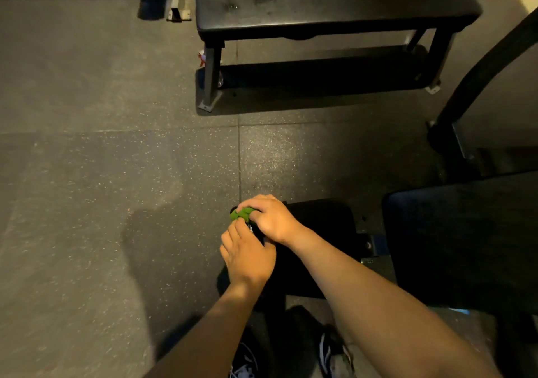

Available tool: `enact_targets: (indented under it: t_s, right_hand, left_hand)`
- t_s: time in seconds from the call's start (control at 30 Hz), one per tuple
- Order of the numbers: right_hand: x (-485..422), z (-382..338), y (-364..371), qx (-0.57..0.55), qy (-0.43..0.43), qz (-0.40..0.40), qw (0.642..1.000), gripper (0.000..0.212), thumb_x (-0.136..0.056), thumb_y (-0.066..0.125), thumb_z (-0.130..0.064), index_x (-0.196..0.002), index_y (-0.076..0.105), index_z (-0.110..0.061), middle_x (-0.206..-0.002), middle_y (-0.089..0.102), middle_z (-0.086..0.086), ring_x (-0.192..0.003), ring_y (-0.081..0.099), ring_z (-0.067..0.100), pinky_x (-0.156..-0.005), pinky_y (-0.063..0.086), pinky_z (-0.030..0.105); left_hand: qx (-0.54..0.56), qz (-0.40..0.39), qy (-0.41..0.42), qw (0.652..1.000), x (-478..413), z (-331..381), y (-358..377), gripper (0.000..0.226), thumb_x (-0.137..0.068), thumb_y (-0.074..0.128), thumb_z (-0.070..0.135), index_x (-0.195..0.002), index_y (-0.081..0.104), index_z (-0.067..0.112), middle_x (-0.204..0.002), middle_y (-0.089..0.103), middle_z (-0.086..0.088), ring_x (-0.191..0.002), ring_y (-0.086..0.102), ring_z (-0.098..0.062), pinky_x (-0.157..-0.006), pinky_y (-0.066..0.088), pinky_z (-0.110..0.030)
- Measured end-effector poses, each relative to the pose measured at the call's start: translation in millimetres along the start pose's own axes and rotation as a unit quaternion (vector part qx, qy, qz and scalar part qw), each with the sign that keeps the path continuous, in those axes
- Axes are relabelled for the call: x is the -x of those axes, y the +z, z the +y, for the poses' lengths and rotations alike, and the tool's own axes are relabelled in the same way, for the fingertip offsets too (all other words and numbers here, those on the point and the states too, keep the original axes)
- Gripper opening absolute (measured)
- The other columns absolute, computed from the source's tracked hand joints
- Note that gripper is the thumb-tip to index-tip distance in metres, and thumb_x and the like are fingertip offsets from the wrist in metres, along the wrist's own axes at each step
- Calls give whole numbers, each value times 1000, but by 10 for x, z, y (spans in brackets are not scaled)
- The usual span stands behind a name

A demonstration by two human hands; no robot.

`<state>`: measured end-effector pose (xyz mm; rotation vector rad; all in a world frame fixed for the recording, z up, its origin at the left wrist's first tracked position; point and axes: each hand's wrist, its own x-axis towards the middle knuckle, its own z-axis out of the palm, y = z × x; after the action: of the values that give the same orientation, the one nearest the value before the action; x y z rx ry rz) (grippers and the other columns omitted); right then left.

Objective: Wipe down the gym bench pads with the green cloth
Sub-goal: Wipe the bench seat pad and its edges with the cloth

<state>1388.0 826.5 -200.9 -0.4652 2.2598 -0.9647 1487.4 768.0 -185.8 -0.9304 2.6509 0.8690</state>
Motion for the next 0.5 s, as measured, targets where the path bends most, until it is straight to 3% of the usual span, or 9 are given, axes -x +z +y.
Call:
enact_targets:
  t_s: [0.13,0.27,0.4,0.5]
  right_hand:
    - [-123,494,-286,44,94,30,994,36,-94,41,-13,-114,67,-28,-125,64,0,-123,51,20,-114,17,41]
    - [-121,1055,-649,69,181,10,981,36,-96,38,-14,-118,64,-27,-129,59,4,-127,48,22,-120,5,46]
    - [-175,1229,-890,50,240,7,969,33,-95,41,-13,-115,66,-20,-122,60,10,-119,52,31,-115,23,43]
    - [-217,967,-764,14,206,-6,978,34,-94,42,-14,-106,73,-22,-120,65,8,-114,57,30,-102,44,37]
  left_hand:
    - [-64,0,63,996,-134,228,124,63,-82,55,31,-143,43,19,-144,41,-4,-129,28,-29,-111,18,-48]
    - [-147,7,67,987,-215,417,269,53,-84,51,40,-135,54,27,-136,50,-3,-120,36,-33,-100,30,-50]
    - [-186,-21,32,982,-218,453,291,57,-93,45,47,-147,39,34,-149,35,-2,-130,23,-31,-110,15,-50]
    - [-213,-50,20,976,-243,603,358,60,-93,42,52,-148,31,34,-154,28,-3,-138,15,-35,-112,8,-56]
